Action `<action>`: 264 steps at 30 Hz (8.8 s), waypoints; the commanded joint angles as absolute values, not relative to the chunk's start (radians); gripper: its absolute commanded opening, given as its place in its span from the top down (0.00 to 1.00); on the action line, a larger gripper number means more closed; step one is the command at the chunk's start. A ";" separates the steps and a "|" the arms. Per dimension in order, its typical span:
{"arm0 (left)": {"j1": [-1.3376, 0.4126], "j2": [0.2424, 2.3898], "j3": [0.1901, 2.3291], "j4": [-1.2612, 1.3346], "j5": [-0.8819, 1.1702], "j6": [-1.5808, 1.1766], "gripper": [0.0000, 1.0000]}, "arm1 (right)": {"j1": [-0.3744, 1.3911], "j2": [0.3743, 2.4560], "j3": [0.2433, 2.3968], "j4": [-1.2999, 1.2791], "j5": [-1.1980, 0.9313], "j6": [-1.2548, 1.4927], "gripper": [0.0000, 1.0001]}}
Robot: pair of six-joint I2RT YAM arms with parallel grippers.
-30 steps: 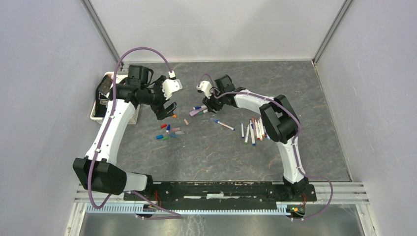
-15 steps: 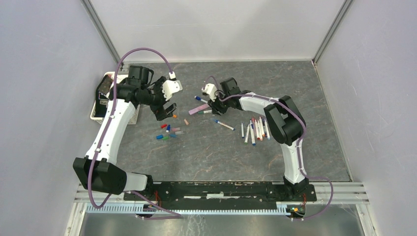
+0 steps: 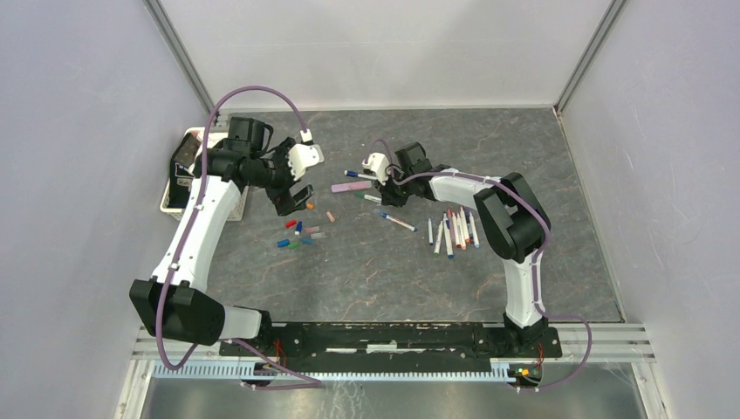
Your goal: Open the pen caps
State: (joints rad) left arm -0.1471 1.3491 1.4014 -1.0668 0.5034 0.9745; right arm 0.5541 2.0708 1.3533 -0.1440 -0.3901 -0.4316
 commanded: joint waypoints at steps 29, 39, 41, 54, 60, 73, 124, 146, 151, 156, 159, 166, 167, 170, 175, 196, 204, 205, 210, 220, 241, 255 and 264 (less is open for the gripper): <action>-0.178 1.448 1.266 -1.080 0.762 1.391 0.03 | 0.623 1.652 1.153 -0.206 -0.837 0.019 1.00; -0.283 1.498 1.248 -1.148 0.763 1.437 0.18 | 0.681 1.731 1.189 -0.175 -0.890 0.092 1.00; -0.293 1.496 1.233 -1.145 0.762 1.435 0.21 | 0.682 1.736 1.189 -0.161 -0.900 0.109 1.00; -0.355 1.496 1.214 -1.106 0.750 1.380 0.71 | 0.684 1.751 1.189 -0.138 -0.927 0.139 1.00; -0.367 1.490 1.229 -1.111 0.731 1.368 0.98 | 0.687 1.750 1.142 -0.043 -0.967 0.213 0.77; -0.383 1.455 1.256 -1.136 0.719 1.355 0.98 | 0.723 1.860 1.186 0.141 -1.030 0.387 0.70; -0.170 1.576 1.206 -0.923 0.486 1.294 0.98 | 0.502 1.644 1.031 -0.236 -0.329 0.164 1.00; -0.170 1.708 1.108 -0.695 0.470 1.045 0.59 | 0.487 1.677 0.941 -0.158 0.169 0.303 0.94; -0.170 1.657 1.128 -0.745 0.501 1.047 0.52 | 0.520 1.706 0.957 -0.163 0.226 0.319 0.90; -0.170 1.604 1.201 -0.827 0.530 1.040 0.49 | 0.536 1.701 0.943 -0.163 0.262 0.333 0.81; -0.170 1.566 1.264 -0.875 0.548 1.020 0.46 | 0.551 1.688 0.937 -0.172 0.277 0.332 0.79; -0.170 1.500 1.493 -1.004 0.546 0.953 0.03 | 0.562 1.618 0.988 -0.221 0.309 0.325 0.67; -0.169 1.482 1.514 -1.000 0.534 0.940 0.00 | 0.564 1.610 1.006 -0.226 0.310 0.320 0.65; -0.167 1.417 1.537 -0.960 0.512 0.917 0.00 | 0.563 1.591 1.061 -0.231 0.314 0.303 0.64; -0.164 1.292 1.424 -0.701 0.405 0.704 0.00 | 0.563 1.673 1.207 -0.150 0.203 0.167 0.52; -0.152 1.351 1.394 -0.878 0.573 0.727 0.01 | 0.608 2.299 1.832 -0.158 -0.186 -0.146 0.46; -0.152 1.347 1.396 -0.917 0.590 0.756 0.04 | 0.607 2.362 1.856 -0.156 -0.144 -0.154 0.47; -0.152 1.347 1.397 -0.920 0.591 0.760 0.04 | 0.606 2.367 1.856 -0.158 -0.136 -0.157 0.47; -0.152 1.353 1.395 -0.933 0.592 0.775 0.05 | 0.601 2.370 1.832 -0.153 -0.123 -0.166 0.49; -0.153 1.359 1.378 -0.969 0.599 0.827 0.06 | 0.597 2.309 1.716 -0.150 -0.146 -0.190 0.90; -0.155 1.298 1.213 -0.965 0.709 1.212 0.02 | 0.574 1.848 1.303 -0.060 -0.711 0.273 1.00; -0.329 1.284 1.116 -0.966 0.656 1.323 0.05 | 0.691 1.759 1.172 0.028 -0.934 0.411 1.00; -0.374 1.306 1.109 -0.998 0.647 1.325 0.16 | 0.726 1.810 1.221 0.056 -0.989 0.457 1.00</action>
State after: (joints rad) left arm -0.3626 1.3102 1.1057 -0.9749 0.6449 1.2774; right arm 0.7189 1.7977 1.1664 0.0029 -0.9424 0.4274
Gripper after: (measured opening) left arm 0.893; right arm 0.019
